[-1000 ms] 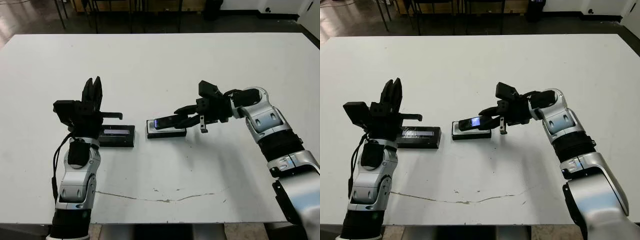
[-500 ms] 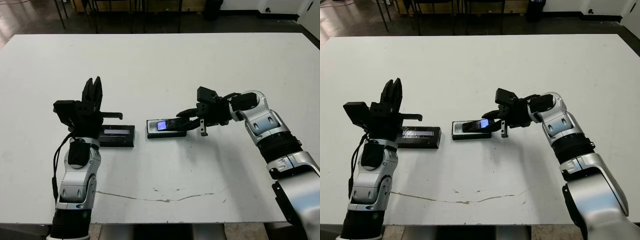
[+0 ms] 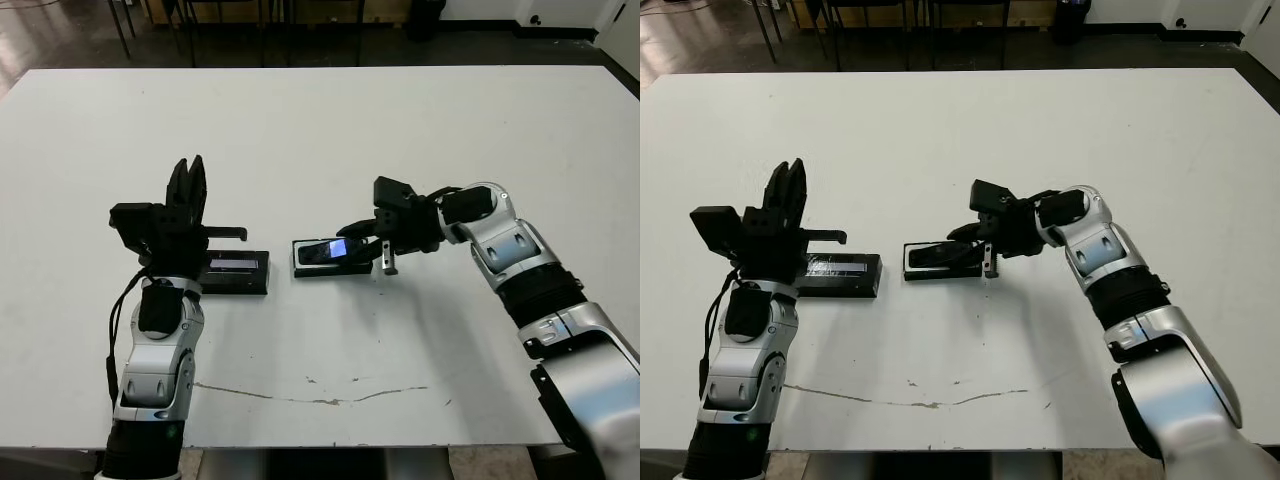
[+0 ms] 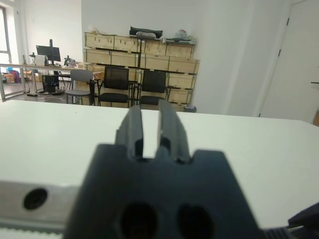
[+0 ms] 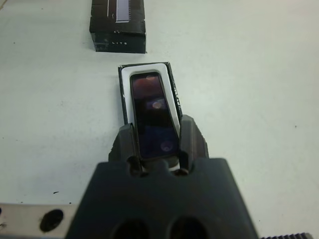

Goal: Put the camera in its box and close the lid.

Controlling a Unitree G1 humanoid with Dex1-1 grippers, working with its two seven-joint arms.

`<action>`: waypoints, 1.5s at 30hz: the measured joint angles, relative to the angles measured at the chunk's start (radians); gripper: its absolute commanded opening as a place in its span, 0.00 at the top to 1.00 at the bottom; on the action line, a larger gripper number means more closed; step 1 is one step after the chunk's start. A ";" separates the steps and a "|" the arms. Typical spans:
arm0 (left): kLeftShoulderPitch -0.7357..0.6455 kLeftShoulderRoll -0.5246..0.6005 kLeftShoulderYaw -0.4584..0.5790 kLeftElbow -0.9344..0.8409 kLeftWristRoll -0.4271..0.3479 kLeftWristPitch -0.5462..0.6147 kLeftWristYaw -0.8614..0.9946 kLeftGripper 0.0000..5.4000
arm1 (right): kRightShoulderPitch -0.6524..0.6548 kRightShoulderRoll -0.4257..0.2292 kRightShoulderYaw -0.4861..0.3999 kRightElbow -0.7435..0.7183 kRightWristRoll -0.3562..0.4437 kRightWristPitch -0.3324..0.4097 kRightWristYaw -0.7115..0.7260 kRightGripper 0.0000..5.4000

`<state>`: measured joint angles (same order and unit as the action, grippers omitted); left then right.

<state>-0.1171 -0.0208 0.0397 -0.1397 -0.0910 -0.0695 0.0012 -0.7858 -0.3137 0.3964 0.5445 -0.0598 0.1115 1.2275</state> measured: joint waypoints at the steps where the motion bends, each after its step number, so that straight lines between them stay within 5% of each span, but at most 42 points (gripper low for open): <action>1: 0.000 -0.002 -0.001 -0.001 0.000 0.000 0.001 1.00 | -0.002 0.001 0.003 -0.001 -0.003 0.002 -0.003 0.98; 7: 0.005 -0.003 -0.001 -0.001 0.000 0.000 0.003 1.00 | -0.002 0.010 0.003 -0.001 0.002 0.044 -0.014 0.83; 12: 0.006 -0.004 -0.001 0.000 0.000 -0.002 0.003 1.00 | 0.018 0.024 -0.001 -0.026 -0.007 -0.018 -0.080 0.63; 18: 0.006 -0.004 0.002 0.002 -0.002 -0.003 0.002 1.00 | 0.010 -0.037 -0.045 -0.062 -0.018 -0.056 -0.117 0.39; 25: 0.006 -0.003 0.004 0.003 -0.001 -0.003 0.002 1.00 | -0.009 -0.088 -0.198 -0.101 0.110 -0.105 -0.118 0.10; 28: 0.006 -0.002 0.005 0.004 -0.001 -0.003 -0.001 1.00 | -0.007 -0.100 -0.252 -0.158 0.179 -0.066 -0.114 0.00; 34: 0.006 0.002 0.007 0.003 0.000 -0.004 -0.001 1.00 | 0.109 -0.070 -0.372 -0.331 0.285 0.062 -0.294 0.02; 40: 0.007 0.029 0.036 0.000 -0.014 -0.005 -0.032 1.00 | 0.281 -0.002 -0.417 -0.457 0.280 0.080 -0.540 0.24; 45: -0.035 0.292 0.099 0.034 -0.084 0.035 -0.294 0.96 | 0.348 -0.035 -0.414 -0.453 0.276 0.049 -0.517 0.45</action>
<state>-0.1524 0.2710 0.1385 -0.1058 -0.1751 -0.0340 -0.2926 -0.4374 -0.3487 -0.0175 0.0914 0.2161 0.1609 0.7101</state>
